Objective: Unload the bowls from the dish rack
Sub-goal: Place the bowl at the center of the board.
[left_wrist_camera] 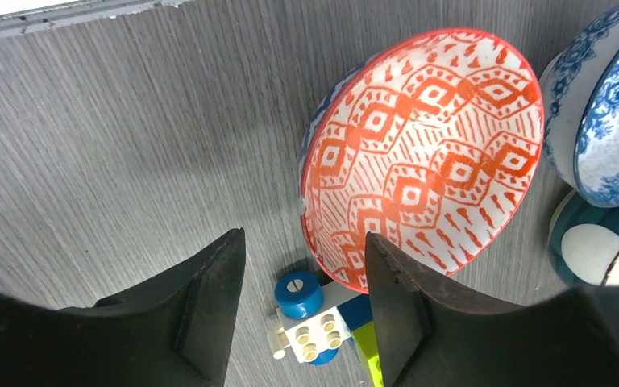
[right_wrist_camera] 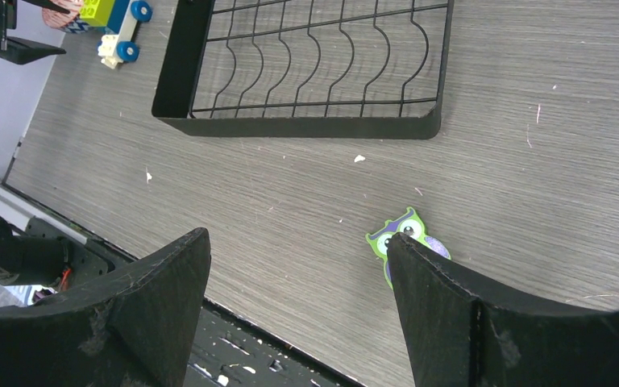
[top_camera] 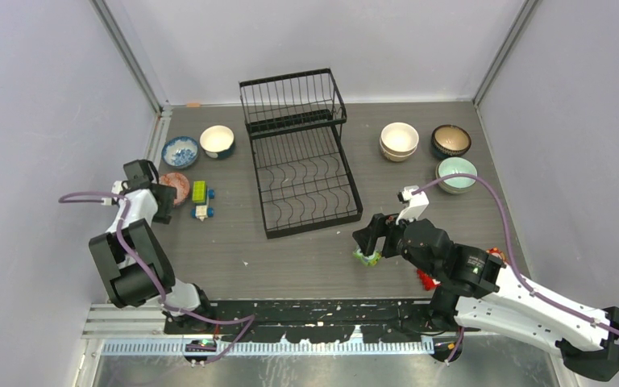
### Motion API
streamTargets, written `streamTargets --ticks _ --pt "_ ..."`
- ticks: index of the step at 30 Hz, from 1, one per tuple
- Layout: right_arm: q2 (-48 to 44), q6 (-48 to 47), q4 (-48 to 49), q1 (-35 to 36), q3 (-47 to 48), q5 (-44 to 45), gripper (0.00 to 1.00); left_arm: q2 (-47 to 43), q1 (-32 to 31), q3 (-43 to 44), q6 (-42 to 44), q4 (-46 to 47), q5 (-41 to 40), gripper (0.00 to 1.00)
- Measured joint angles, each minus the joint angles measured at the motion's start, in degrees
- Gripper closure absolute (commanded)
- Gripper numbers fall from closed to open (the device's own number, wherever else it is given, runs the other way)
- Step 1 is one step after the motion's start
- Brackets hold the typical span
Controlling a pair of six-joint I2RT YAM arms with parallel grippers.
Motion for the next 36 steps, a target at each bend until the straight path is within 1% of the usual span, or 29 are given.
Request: streamTargets --ticks 4,9,15,19,30,36 --pt "0.02 0.2 0.02 0.0 -0.09 0.0 0.16 0.92 -1.18 0.0 -0.11 0.02 -0.44 0.49" --pt "0.39 0.42 -0.02 0.0 -0.09 0.0 0.16 1.92 -2.56 0.0 -0.24 0.13 -1.09 0.5" --pt "0.37 0.79 -0.02 0.0 -0.15 0.0 0.16 2.8 -3.48 0.0 -0.28 1.07 -1.46 0.54" --pt "0.44 0.81 -0.02 0.0 -0.13 0.0 0.16 3.74 -3.96 0.0 -0.28 1.38 -1.44 0.54" --pt "1.92 0.83 -0.02 0.0 -0.13 -0.44 0.16 3.48 -4.17 0.04 -0.2 1.18 -1.44 0.38" --pt "2.69 0.81 -0.02 0.0 -0.02 -0.94 0.16 0.83 -4.17 0.13 0.57 -0.37 -1.4 0.16"
